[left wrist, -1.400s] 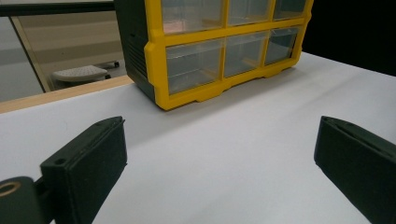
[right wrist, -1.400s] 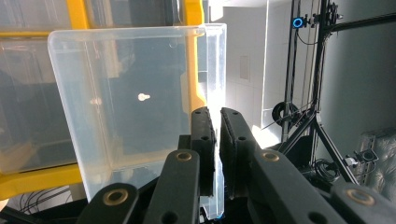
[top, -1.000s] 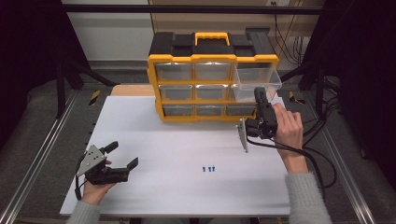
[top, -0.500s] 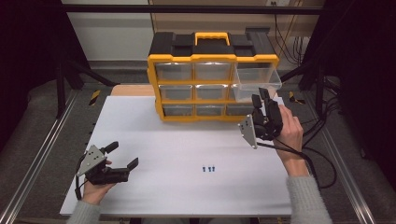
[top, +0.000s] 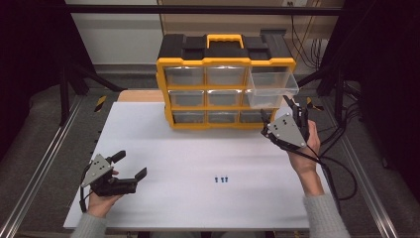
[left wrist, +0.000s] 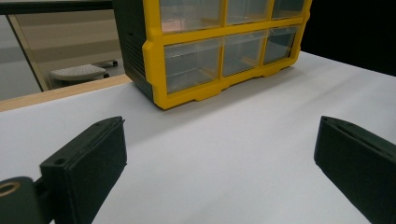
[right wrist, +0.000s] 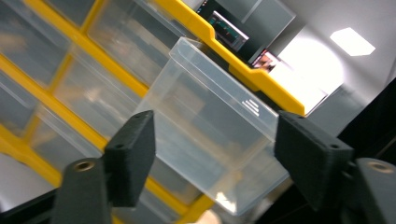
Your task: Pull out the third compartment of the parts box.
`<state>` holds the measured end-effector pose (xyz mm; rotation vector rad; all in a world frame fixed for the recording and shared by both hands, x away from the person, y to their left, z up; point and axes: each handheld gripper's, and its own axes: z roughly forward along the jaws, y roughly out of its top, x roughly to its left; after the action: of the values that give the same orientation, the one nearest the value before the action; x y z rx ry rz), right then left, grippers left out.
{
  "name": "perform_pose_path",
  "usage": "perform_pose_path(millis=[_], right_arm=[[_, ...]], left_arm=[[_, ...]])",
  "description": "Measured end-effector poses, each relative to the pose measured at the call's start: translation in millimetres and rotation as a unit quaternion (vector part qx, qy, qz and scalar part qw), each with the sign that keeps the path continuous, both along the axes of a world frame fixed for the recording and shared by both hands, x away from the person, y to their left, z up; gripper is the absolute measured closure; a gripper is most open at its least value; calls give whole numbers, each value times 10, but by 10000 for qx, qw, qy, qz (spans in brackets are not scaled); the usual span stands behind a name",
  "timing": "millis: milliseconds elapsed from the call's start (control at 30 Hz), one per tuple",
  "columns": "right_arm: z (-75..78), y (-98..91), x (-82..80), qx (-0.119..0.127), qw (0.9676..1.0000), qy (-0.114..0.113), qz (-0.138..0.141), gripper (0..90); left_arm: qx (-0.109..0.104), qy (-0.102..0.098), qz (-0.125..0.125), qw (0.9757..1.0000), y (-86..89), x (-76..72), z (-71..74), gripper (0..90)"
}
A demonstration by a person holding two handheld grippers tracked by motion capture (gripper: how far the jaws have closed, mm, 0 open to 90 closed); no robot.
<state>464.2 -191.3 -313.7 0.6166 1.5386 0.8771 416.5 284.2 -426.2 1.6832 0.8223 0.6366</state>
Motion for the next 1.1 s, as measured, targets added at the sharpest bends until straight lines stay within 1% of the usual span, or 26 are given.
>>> perform_pose_path(millis=[100, 133, 167, 200, 233, 300, 400, 500, 567, 633, 767, 800, 833, 900, 1000, 1100], right_arm=[[14, -44, -18, 447, 9987, 195, 110, 217], [17, -58, -21, 596, 9977, 276, 142, 195], [20, -80, -24, 770, 9961, 388, 206, 184], [18, -92, -29, 889, 9948, 447, 237, 170], [16, -101, -32, 954, 9939, 487, 254, 156], [6, -126, -42, 1187, 9906, 596, 324, 133], [-18, -165, -62, 1547, 9843, 734, 438, 103], [-39, -190, -77, 1740, 9798, 845, 513, 73], [-56, -206, -95, 1860, 9765, 914, 588, 74], [-70, -213, -106, 1934, 9740, 999, 629, 70], [-117, -234, -140, 2047, 9703, 1080, 696, 70], [-131, -240, -147, 2110, 9683, 1127, 715, 71], [-147, -246, -153, 2131, 9674, 1156, 727, 71], [-181, -249, -169, 2115, 9675, 1192, 701, 69], [-228, -251, -191, 2169, 9642, 1340, 734, 68], [-286, -243, -221, 2161, 9630, 1412, 769, 66]], left_arm=[[6, 0, -3, 10000, -3, -1, 1, 19], [5, 1, -4, 10000, -3, -1, 1, 19], [5, 5, -5, 10000, -4, -1, 1, 19], [5, 7, -5, 10000, -5, -1, 0, 19], [7, 8, -6, 10000, -4, 0, 0, 19], [6, 13, -8, 10000, -4, 1, -1, 18], [2, 23, -7, 10000, -5, 2, -3, 17], [-2, 23, -7, 10000, -5, 1, -1, 17], [-4, 24, -6, 10000, -3, 1, -1, 17], [-6, 29, -2, 10000, -1, 2, -1, 17], [-21, 31, 0, 10000, 2, 2, 0, 17], [-20, 32, 0, 10000, 2, 2, 0, 17], [-18, 32, 1, 10000, 2, 2, 0, 17], [-24, 36, 1, 10000, 3, 3, 0, 17], [-9, 45, 4, 10000, 1, 5, -4, 17], [-14, 54, 8, 10000, -3, 7, -5, 17]])
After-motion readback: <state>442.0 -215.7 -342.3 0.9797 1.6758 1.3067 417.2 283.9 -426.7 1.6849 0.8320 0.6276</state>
